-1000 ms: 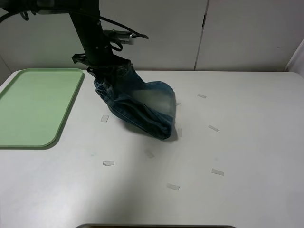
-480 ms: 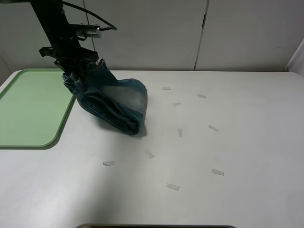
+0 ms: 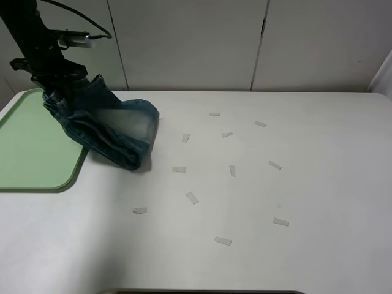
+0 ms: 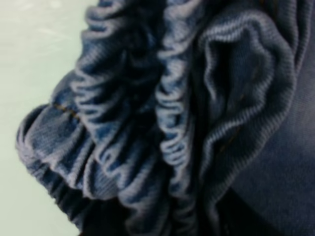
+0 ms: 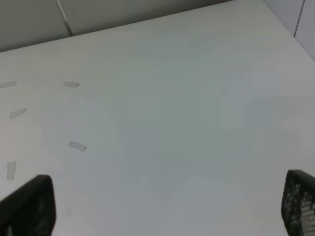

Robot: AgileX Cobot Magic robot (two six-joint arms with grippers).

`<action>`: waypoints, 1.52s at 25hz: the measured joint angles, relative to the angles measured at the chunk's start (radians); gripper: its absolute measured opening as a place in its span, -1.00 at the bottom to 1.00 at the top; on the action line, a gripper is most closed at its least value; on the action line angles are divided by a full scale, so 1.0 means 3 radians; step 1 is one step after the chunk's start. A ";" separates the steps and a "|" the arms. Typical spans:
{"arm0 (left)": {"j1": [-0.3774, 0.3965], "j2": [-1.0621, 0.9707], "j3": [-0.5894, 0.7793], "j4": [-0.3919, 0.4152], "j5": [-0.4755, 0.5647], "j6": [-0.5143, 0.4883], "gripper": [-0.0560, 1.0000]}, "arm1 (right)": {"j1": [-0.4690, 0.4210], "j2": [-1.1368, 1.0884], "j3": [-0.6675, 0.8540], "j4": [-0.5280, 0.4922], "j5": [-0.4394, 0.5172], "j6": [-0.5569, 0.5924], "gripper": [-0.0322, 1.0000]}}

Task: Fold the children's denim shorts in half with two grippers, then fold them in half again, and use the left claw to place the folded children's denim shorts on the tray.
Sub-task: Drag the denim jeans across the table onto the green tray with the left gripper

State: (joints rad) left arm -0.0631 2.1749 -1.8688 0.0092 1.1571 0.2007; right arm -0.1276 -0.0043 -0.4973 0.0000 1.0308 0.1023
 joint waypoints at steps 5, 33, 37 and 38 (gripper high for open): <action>0.0288 0.0000 0.0000 0.0057 -0.0003 0.0247 -0.40 | 0.0000 0.0000 0.0000 0.0000 0.0000 0.0000 0.41; 0.1116 -0.0001 0.0000 0.0181 -0.0316 0.0944 -0.40 | 0.0000 0.0000 0.0000 0.0020 0.0000 0.0000 0.41; 0.1151 -0.0001 0.0000 0.0195 -0.0341 0.0972 -0.40 | 0.0000 0.0000 0.0000 0.0020 0.0000 0.0000 0.41; 0.1151 -0.0001 0.0000 0.0195 -0.0344 0.0972 -0.40 | 0.0000 0.0000 0.0000 0.0020 0.0000 0.0000 0.41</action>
State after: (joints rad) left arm 0.2823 2.1746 -1.8688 0.0678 1.0540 0.4924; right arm -0.1276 -0.0043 -0.4973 0.0060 1.0308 0.1023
